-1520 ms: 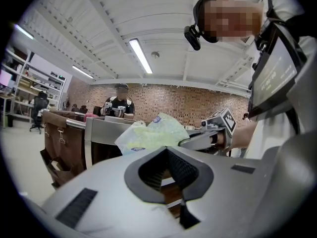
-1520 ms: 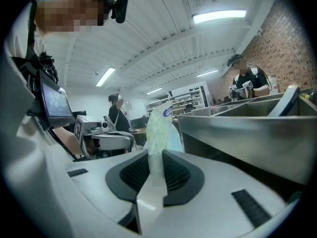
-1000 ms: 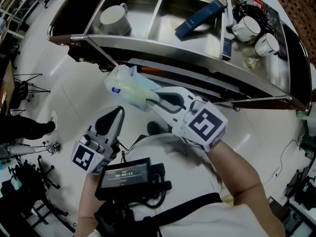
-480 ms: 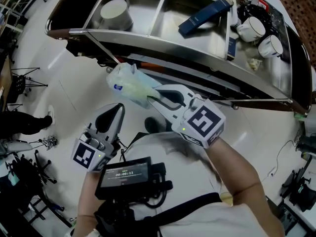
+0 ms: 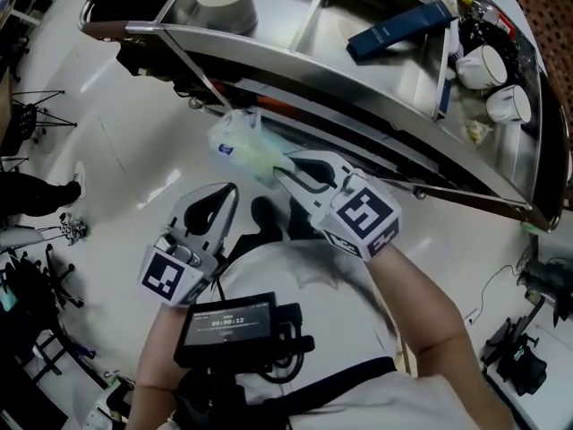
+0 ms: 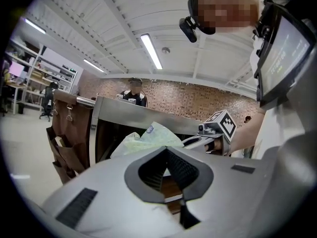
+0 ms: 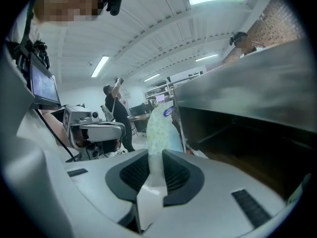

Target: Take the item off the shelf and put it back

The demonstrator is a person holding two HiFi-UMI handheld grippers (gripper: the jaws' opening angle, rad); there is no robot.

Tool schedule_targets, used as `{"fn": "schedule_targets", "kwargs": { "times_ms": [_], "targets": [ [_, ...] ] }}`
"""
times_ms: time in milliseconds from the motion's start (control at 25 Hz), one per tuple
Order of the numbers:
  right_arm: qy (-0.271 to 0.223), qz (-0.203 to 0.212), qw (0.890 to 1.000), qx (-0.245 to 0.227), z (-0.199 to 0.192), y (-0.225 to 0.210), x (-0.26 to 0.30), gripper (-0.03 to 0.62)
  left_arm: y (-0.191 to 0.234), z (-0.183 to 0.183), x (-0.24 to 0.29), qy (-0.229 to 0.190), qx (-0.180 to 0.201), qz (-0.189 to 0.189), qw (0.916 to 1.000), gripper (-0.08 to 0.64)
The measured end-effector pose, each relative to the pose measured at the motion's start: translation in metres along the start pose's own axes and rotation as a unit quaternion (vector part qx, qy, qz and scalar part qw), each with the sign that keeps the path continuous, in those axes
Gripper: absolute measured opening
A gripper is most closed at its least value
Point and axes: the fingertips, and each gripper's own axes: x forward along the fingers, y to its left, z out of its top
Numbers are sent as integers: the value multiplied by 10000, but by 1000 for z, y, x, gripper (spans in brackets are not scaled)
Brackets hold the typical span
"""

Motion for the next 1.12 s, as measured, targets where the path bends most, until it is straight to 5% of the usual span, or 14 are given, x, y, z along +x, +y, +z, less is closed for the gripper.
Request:
{"fn": "schedule_targets", "kwargs": {
  "times_ms": [560,1120],
  "targets": [
    [571,-430,9973,161,-58,-50,30,64,14,-54,17,145,-416,222,9988,8],
    [577,-1774,9824,18,-71,-162,24,64,-3,-110,32,412,-729,-120,9964,8]
  ]
}}
